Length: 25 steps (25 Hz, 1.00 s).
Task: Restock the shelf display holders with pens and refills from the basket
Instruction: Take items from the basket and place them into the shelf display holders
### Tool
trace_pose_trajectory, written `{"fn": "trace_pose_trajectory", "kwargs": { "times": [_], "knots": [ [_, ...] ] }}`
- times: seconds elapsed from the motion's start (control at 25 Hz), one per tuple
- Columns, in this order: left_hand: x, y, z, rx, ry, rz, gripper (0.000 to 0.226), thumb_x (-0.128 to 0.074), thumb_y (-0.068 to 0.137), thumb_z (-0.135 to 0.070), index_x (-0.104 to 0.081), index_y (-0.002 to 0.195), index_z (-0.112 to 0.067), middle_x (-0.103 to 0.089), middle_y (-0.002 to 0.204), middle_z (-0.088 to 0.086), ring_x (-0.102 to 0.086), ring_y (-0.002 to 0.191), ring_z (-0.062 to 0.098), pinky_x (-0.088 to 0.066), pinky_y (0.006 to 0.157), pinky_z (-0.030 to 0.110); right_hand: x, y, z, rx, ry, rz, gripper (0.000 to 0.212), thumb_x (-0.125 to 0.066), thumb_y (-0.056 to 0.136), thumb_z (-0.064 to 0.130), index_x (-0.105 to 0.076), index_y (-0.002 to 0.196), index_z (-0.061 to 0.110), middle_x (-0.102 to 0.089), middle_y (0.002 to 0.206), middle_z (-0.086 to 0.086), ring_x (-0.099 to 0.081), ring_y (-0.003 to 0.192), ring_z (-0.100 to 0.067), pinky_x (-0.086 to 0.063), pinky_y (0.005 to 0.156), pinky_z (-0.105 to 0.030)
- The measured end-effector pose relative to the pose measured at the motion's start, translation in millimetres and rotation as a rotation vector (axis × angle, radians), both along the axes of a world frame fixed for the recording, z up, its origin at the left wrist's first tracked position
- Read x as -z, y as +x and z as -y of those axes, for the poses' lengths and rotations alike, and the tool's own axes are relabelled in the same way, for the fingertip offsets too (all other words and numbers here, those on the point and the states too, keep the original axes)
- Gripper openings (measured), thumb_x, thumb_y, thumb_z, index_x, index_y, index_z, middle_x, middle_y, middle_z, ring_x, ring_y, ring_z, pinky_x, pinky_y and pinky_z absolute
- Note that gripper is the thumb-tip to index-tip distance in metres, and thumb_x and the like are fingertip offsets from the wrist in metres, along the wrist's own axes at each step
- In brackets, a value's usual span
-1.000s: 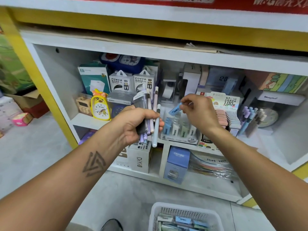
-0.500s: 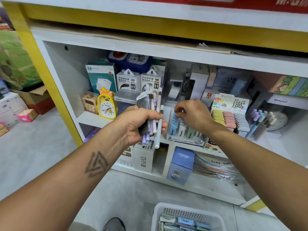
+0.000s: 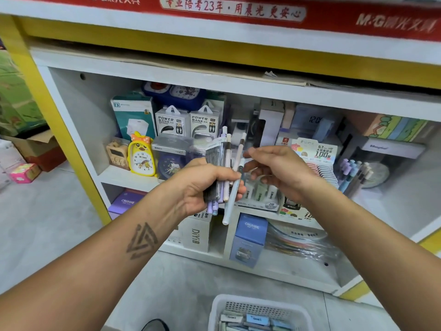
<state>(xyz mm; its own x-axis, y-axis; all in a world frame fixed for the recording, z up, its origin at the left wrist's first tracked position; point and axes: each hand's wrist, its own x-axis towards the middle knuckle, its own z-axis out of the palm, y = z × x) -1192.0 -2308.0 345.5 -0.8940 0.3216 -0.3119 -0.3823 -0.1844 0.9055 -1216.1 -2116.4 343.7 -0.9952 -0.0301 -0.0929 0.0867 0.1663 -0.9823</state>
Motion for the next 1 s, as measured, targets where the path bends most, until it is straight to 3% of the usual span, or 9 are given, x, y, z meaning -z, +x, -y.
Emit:
{"fn": "trace_pose_trajectory", "kwargs": {
  "times": [0.08, 0.24, 0.44, 0.56, 0.72, 0.84, 1.0],
  "knots": [
    [-0.8, 4.2, -16.1, 0.041, -0.007, -0.012, 0.016, -0.069, 0.08, 0.01, -0.067, 0.096, 0.01, -0.07, 0.077, 0.028, -0.072, 0.066, 0.033, -0.06, 0.06, 0.038, -4.9, 22.4, -13.5, -0.032, -0.127, 0.056, 0.018, -0.072, 0.09, 0.027, -0.074, 0.098, 0.011, -0.075, 0.083, -0.011, -0.062, 0.059, -0.016, -0.044, 0.049, -0.021],
    [0.0, 12.7, -49.4, 0.116, -0.003, -0.044, 0.017, -0.065, 0.082, 0.011, -0.068, 0.098, 0.007, -0.071, 0.079, 0.029, -0.072, 0.065, 0.033, -0.06, 0.057, 0.037, -3.6, 48.7, -37.5, 0.015, -0.138, 0.057, 0.015, -0.078, 0.083, 0.009, -0.071, 0.096, 0.008, -0.072, 0.078, -0.011, -0.062, 0.056, -0.014, -0.043, 0.047, -0.021],
    [2.6, 15.6, -90.9, 0.128, 0.02, -0.057, 0.02, -0.061, 0.082, 0.014, -0.064, 0.101, 0.01, -0.07, 0.09, 0.034, -0.072, 0.073, 0.039, -0.062, 0.065, 0.047, -6.3, 65.9, -82.4, 0.169, -0.317, -0.001, 0.01, -0.065, 0.087, -0.006, -0.069, 0.094, 0.0, -0.069, 0.073, -0.015, -0.06, 0.051, -0.016, -0.05, 0.047, -0.022],
    [4.2, 13.5, -107.9, 0.092, -0.029, -0.062, 0.012, -0.064, 0.08, 0.014, -0.064, 0.091, 0.007, -0.07, 0.077, 0.028, -0.072, 0.068, 0.034, -0.062, 0.063, 0.045, -16.6, 71.9, -122.3, 0.364, -0.139, -0.184, 0.01, -0.065, 0.089, -0.003, -0.07, 0.096, 0.002, -0.071, 0.073, -0.014, -0.061, 0.053, -0.019, -0.054, 0.051, -0.026],
    [4.5, 15.0, -130.4, 0.126, -0.038, -0.114, 0.013, -0.067, 0.079, 0.013, -0.066, 0.089, 0.004, -0.07, 0.078, 0.026, -0.071, 0.067, 0.032, -0.062, 0.062, 0.04, -25.7, 86.3, -183.1, 0.569, 0.149, -0.441, 0.006, -0.067, 0.093, 0.007, -0.068, 0.093, 0.013, -0.072, 0.066, -0.004, -0.065, 0.054, -0.017, -0.056, 0.053, -0.026],
    [6.9, 18.6, -144.8, 0.159, -0.012, -0.122, 0.014, -0.067, 0.078, 0.014, -0.068, 0.09, 0.006, -0.069, 0.078, 0.027, -0.07, 0.066, 0.031, -0.06, 0.061, 0.037, -17.9, 91.9, -208.4, 0.592, 0.331, -0.489, 0.013, -0.069, 0.093, 0.014, -0.066, 0.09, 0.026, -0.073, 0.072, 0.0, -0.071, 0.066, -0.016, -0.059, 0.063, -0.03],
    [13.2, 20.3, -162.3, 0.174, 0.025, -0.109, 0.019, -0.067, 0.078, 0.014, -0.066, 0.097, 0.013, -0.068, 0.081, 0.029, -0.07, 0.066, 0.032, -0.059, 0.061, 0.036, -0.5, 90.0, -224.0, 0.542, 0.524, -0.496, 0.011, -0.067, 0.094, 0.017, -0.066, 0.093, 0.028, -0.073, 0.083, 0.001, -0.072, 0.08, -0.016, -0.06, 0.079, -0.043]
  ]
}}
